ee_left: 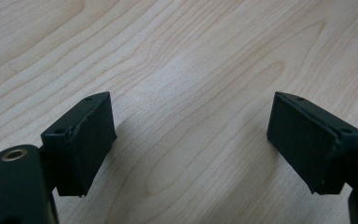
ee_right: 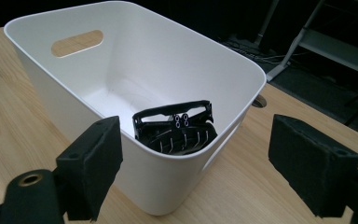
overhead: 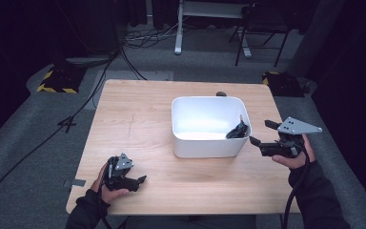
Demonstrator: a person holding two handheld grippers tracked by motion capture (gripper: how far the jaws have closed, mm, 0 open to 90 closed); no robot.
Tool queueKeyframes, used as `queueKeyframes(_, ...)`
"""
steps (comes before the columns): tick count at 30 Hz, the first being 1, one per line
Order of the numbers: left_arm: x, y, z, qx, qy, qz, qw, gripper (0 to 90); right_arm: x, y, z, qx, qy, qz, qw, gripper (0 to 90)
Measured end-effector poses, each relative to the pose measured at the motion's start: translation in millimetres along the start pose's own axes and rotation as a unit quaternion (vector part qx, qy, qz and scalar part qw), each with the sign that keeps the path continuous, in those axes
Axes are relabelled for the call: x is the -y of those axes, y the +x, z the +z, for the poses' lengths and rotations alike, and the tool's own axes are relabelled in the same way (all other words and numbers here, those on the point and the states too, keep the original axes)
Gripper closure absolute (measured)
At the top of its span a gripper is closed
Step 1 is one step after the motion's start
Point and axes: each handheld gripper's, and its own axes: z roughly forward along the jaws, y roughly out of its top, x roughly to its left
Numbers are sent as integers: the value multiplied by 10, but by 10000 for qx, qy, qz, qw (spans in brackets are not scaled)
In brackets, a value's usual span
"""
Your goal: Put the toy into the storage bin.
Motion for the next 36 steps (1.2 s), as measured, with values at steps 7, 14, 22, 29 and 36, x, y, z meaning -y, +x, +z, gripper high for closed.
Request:
queueKeyframes(7, 0, 0, 0, 0, 2, -1, 10000, 155, 99, 13, -1, -2, 69, -19, 10000, 172)
queueKeyframes(14, 0, 0, 0, 0, 2, 0, 10000, 155, 245, 23, 39, -30, 226, -80, 9997, 172)
queueKeyframes(22, 0, 0, 0, 1, 1, -2, 10000, 155, 440, 35, 122, -26, 437, -27, 9990, 173)
queueKeyframes(29, 0, 0, 0, 1, 1, -4, 10000, 155, 621, 26, 165, -25, 621, 89, 9980, 175)
queueKeyframes(36, 0, 0, 0, -1, 1, -2, 10000, 155, 793, 9, 152, -17, 807, 170, 9966, 175)
